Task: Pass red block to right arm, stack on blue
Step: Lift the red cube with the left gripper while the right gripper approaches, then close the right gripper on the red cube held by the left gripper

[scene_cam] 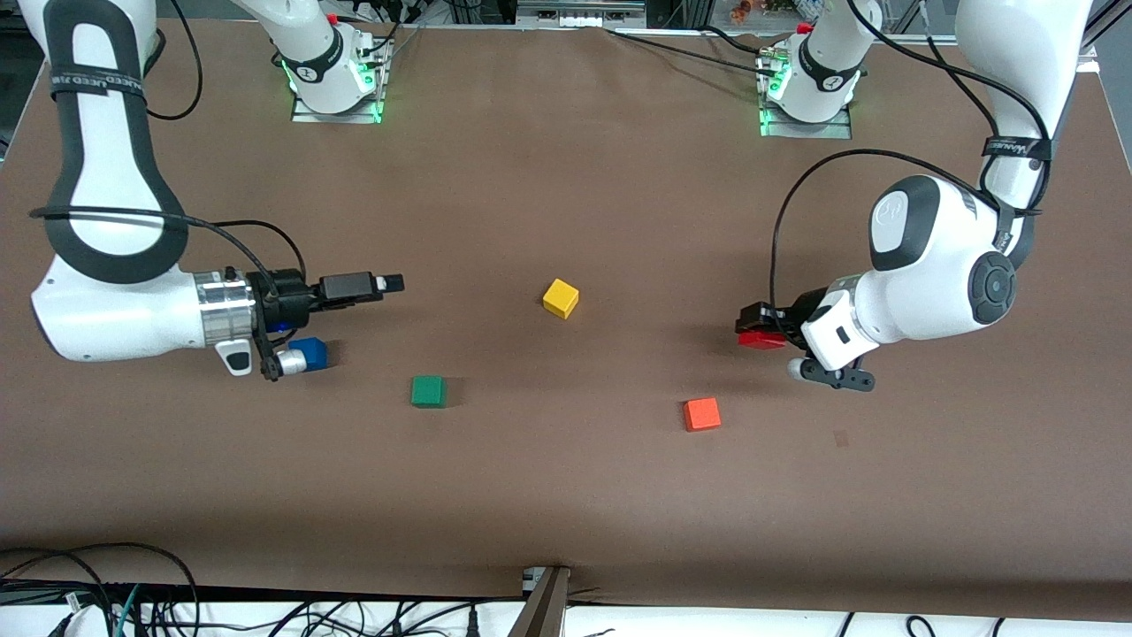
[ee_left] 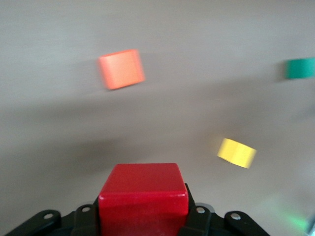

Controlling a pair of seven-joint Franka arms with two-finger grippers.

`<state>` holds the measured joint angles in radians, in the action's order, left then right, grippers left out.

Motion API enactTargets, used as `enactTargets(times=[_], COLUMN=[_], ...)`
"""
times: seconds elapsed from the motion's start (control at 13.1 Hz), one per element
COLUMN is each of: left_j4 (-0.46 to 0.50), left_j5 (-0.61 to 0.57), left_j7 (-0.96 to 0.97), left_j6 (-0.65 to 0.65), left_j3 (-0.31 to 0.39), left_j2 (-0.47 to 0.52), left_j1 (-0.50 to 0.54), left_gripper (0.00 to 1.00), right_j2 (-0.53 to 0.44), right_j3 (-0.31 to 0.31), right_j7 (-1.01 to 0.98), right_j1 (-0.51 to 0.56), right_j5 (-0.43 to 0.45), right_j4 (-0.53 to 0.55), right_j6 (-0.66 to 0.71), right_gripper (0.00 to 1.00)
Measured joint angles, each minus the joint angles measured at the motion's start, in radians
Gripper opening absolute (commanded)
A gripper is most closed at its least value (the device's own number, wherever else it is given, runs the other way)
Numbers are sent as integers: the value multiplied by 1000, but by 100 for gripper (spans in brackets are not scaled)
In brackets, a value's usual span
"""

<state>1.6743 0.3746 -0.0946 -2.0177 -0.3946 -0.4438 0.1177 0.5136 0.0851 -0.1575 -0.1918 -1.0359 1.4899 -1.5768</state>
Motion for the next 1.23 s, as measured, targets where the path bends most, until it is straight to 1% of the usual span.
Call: enactTargets(times=[0.23,0.38,0.54,0.61,0.84,1.07,1.23], left_j4=[-36,-52,-58,-66,-141,-207,-218], left_j5=[104,174,258,308,441,545,671], left_j7=[-202,-346,-526,-637,-915,-1112,-1249], left_j6=[-11,-62,-92,-99,-103,-182,-265], left_j3=[-3,-4,-5,-7,-13,-16,-17], left_j2=[-21,-37,-56,-69,-128,-210,-257], left_j1=[-40,-67,-82,-84,-107,-180,-246], left_gripper=[5,5,0,0,0,0,0], right_j2=[54,82,104,111,121,122,122], right_j3=[-11,-12,-13,-18,-41,-46,-46], right_j7=[-13,-14,-13,-13,-14,-14,-15], right_j1=[-15,-20,-20,-20,-24,-50,-81], right_j5=[-147,-232,-279,-310,-410,-513,-557], right_j4=[0,1,6,20,82,127,143], right_j6=[-28,-28,-26,-24,-24,-24,-31], right_gripper=[100,100,100,100,100,100,100])
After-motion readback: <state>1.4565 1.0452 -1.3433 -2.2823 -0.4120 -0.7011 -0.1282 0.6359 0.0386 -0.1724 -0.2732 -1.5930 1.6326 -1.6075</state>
